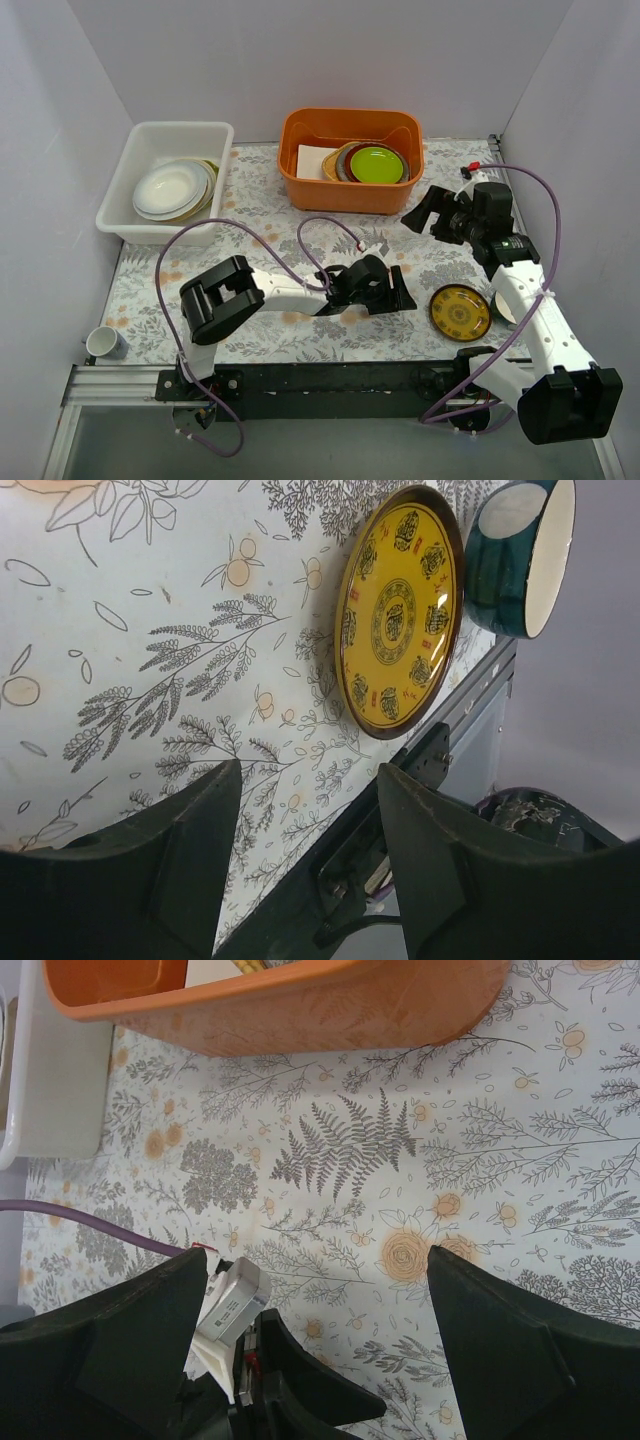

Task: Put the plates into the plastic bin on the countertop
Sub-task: Pick up the plate from the corner of the board.

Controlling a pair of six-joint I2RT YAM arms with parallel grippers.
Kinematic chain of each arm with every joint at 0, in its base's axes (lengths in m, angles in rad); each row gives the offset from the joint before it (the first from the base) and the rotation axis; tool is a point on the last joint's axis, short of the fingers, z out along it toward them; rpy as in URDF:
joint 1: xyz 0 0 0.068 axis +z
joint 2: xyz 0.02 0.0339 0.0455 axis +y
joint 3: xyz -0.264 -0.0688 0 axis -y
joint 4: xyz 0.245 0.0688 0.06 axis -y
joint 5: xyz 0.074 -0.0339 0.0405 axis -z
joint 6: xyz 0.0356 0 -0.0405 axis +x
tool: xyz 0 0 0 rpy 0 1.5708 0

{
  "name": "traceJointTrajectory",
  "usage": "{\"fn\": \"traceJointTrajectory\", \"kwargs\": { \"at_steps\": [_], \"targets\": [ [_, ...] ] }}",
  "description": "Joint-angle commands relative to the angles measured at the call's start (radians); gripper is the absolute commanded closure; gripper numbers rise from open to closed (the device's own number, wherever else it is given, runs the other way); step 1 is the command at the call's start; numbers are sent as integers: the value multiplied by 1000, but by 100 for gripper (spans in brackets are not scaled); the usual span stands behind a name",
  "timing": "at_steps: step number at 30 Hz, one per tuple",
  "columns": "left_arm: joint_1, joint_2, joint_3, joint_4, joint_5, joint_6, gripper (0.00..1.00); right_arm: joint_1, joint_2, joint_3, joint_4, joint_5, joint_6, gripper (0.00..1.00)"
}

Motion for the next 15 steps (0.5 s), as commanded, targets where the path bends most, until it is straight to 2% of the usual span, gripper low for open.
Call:
{"fn": "traceJointTrajectory", "kwargs": {
  "at_steps": [1,15],
  "targets": [
    [-8,14,-5,116,54,-9,46,-41,-21,-3,3,-33,-42,2],
    [-32,147,25,248,123,-10,52,-155,-5,-8,-62,-37,-165,2]
  ]
}}
